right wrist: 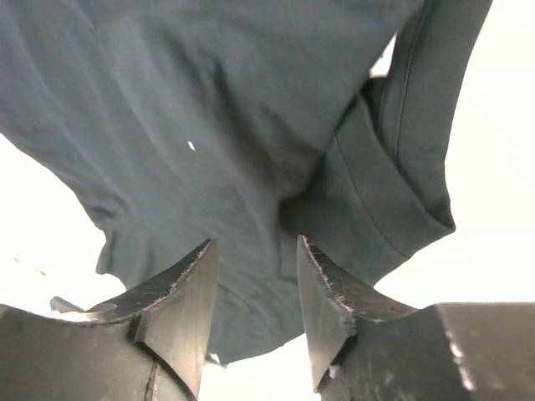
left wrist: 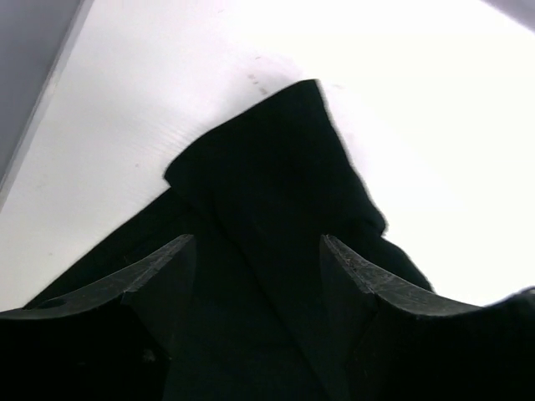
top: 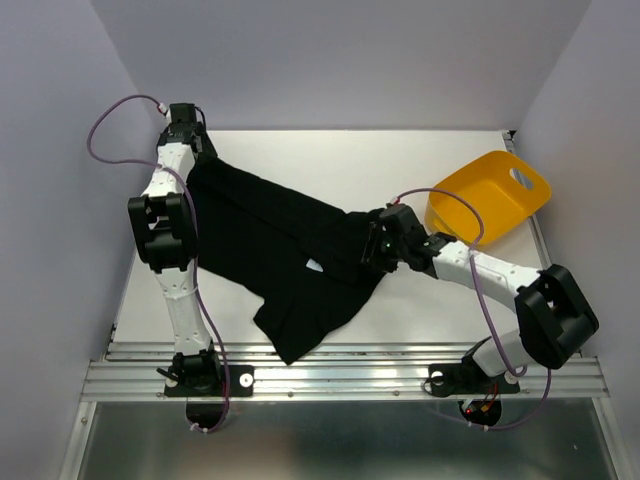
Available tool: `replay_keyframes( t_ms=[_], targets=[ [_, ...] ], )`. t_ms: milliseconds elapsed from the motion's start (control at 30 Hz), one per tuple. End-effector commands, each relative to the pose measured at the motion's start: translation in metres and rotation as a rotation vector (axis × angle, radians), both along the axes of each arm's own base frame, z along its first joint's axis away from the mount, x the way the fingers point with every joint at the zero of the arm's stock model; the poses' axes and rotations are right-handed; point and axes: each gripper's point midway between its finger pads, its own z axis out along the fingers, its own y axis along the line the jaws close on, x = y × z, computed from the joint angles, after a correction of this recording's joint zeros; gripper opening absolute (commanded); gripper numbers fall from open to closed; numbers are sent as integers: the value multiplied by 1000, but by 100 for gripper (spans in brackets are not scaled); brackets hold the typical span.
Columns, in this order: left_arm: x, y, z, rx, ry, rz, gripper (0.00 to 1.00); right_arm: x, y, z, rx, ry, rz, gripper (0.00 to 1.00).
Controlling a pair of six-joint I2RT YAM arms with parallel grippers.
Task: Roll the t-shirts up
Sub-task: Fold the T-shirt at the center of the board.
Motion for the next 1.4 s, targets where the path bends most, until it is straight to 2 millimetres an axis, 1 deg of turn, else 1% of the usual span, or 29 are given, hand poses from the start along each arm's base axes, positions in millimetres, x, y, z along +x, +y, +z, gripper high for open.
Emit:
replay_keyframes(
  t_ms=[0,33,67,133,167,200,233,267,333,400,433,467,500,533,567,633,667,767,867,900,933,967,1033,1067,1100,1133,1267,1300,1367],
  targets=[
    [3,-29,41,-24,-86,-60,71,24,0,17,-42,-80,-44,47],
    [3,-39,33,-29,-70,-78,70,26,3,18,-38,-77,-36,46],
    [2,-44,30,-31,-63,-87,70,28,8,19,-30,-80,-18,46],
    [-1,-51,19,-36,-43,-98,70,34,22,25,-12,-91,48,46],
    [1,-55,15,-44,-43,-110,70,28,31,25,-30,-98,100,46],
    [1,-57,12,-54,-41,-116,69,29,34,26,-49,-109,115,46],
    [1,-59,8,-64,-36,-121,69,35,40,31,-64,-125,120,46],
    [2,-61,2,-72,-32,-129,69,36,39,30,-77,-123,124,46],
    [3,-62,-10,-76,-10,-134,69,49,34,30,-116,-150,68,46],
    [2,-62,-16,-74,6,-133,68,57,30,31,-150,-180,59,46],
    [0,-61,-21,-70,17,-132,68,69,19,31,-167,-187,24,46],
    [-1,-61,-28,-70,31,-133,68,77,16,30,-176,-189,19,46],
    [-1,-61,-31,-70,38,-134,68,89,3,30,-179,-184,-15,46],
    [-3,-61,-38,-70,53,-132,68,96,-2,29,-176,-182,-29,47],
    [-3,-61,-40,-72,56,-133,68,102,-7,24,-180,-175,-37,47],
    [-4,-62,-46,-72,69,-136,68,113,-19,23,-178,-171,-60,47],
    [-4,-60,-49,-69,75,-133,68,121,-31,21,-172,-160,-87,47],
    [-5,-56,-56,-66,92,-126,68,132,-52,13,-152,-131,-127,50],
    [-4,-53,-62,-73,104,-121,68,136,-56,4,-145,-112,-124,55],
    [-4,-53,-63,-73,105,-121,68,135,-52,2,-133,-105,-107,57],
    [-4,-52,-63,-75,105,-121,68,136,-51,-3,-133,-95,-101,57],
    [-4,-52,-64,-75,107,-119,68,137,-48,-3,-120,-100,-93,57],
    [-4,-52,-65,-75,110,-121,68,138,-44,-5,-102,-97,-87,50],
    [-4,-51,-65,-74,110,-120,68,138,-42,-6,-94,-95,-82,42],
    [-4,-52,-66,-74,112,-122,68,138,-41,-6,-88,-94,-80,38],
    [-4,-51,-65,-72,112,-120,68,137,-40,-6,-79,-90,-79,36],
    [-4,-51,-67,-70,115,-120,68,134,-37,-5,-58,-94,-70,36],
    [-3,-50,-66,-70,112,-119,68,133,-37,-7,-56,-92,-65,32],
    [-3,-51,-67,-72,114,-120,68,131,-36,-8,-49,-90,-63,21]
  ],
)
